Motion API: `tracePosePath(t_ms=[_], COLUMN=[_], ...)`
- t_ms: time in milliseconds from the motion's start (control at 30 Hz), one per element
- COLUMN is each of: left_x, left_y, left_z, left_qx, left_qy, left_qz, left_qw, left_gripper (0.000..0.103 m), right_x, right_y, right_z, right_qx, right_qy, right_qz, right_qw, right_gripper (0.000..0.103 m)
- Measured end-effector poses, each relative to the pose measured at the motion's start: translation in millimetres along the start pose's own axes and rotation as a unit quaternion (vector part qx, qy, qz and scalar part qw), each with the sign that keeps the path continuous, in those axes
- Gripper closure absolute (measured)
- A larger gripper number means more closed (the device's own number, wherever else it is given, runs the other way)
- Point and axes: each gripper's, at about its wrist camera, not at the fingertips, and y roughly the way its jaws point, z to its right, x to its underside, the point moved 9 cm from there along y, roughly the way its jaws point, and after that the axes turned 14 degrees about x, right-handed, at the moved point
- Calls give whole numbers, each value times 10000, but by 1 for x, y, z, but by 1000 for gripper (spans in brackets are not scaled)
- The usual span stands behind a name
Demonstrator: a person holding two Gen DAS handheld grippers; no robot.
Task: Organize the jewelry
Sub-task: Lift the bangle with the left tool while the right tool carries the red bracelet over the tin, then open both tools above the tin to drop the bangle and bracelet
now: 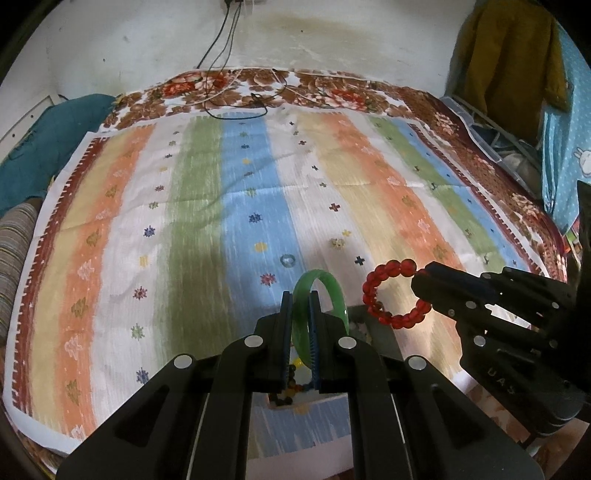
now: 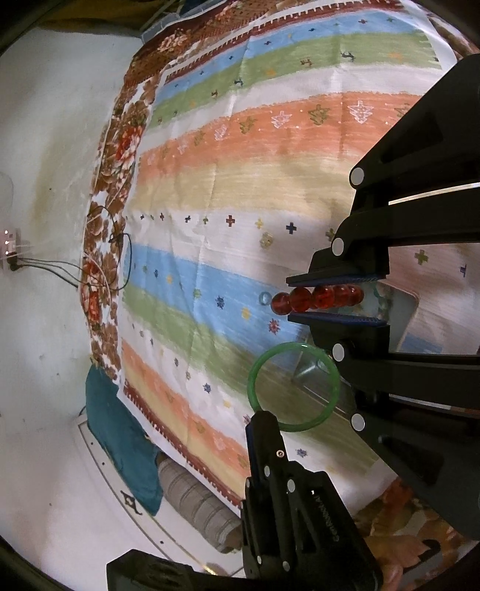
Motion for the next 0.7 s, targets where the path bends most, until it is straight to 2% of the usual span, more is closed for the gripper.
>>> tracePosePath(t_ms=[67, 133, 333, 467, 567, 700], left_x=[4, 6, 9, 9, 8, 8], left_y=[0, 0, 5, 3, 4, 7], left_z=[1, 1, -3, -9, -14, -17], left_qx=[-6, -17, -55, -21, -64, -81], left_qy=[10, 14, -69, -226, -299, -318], left_qz=[-27, -38, -111, -83, -96, -146], left_qw=[10000, 10000, 9999, 9997, 9995, 9994], left_gripper=[95, 103, 103, 103, 102, 102], right_x=[3, 7, 18, 23, 21, 20], right_y=[-2, -4, -3, 7, 5, 5], right_z=[-1, -3, -6, -4, -1, 3], right_qx=[-24, -43, -51, -106, -102, -105], right_qy=[-11, -29, -22, 87, 144, 203], right_qz=[-3, -11, -116, -365, -328, -325], right_qw=[10000, 10000, 9999, 9992, 9993, 9992], right_gripper=[89, 89, 89, 88, 63, 62])
